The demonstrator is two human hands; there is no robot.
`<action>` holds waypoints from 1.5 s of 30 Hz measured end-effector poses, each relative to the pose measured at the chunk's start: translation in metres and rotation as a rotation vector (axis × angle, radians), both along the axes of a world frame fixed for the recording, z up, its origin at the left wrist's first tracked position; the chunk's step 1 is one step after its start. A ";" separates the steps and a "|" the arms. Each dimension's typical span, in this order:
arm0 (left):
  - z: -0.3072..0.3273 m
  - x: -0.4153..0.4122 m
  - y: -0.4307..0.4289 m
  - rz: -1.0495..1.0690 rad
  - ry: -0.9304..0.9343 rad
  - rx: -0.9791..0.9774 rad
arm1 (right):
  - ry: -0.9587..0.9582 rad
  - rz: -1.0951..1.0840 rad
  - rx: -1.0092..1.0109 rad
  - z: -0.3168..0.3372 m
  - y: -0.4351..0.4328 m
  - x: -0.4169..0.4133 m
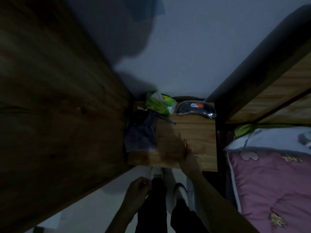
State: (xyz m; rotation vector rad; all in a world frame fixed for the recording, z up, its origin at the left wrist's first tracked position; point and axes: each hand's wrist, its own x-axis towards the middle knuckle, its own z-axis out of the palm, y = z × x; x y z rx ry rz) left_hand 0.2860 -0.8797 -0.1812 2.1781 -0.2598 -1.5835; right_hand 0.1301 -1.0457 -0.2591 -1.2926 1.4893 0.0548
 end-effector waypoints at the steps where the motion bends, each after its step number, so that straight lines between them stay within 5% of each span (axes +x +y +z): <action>1: 0.007 -0.002 0.001 -0.004 0.000 -0.012 | 0.006 0.020 -0.014 0.010 0.005 -0.005; 13: 0.129 -0.027 0.026 -0.151 -0.013 -0.081 | 0.014 -0.188 0.157 0.159 0.092 -0.095; 21: 0.176 -0.035 0.060 -0.352 -0.065 -0.123 | 0.264 -0.375 0.050 0.237 0.165 -0.163; 32: 0.182 -0.030 0.079 -0.841 -0.044 -0.024 | 0.168 -0.882 0.094 0.265 0.348 -0.184; 45: 0.198 -0.162 0.150 -1.501 0.021 0.001 | 0.106 -1.788 0.293 0.256 0.634 -0.160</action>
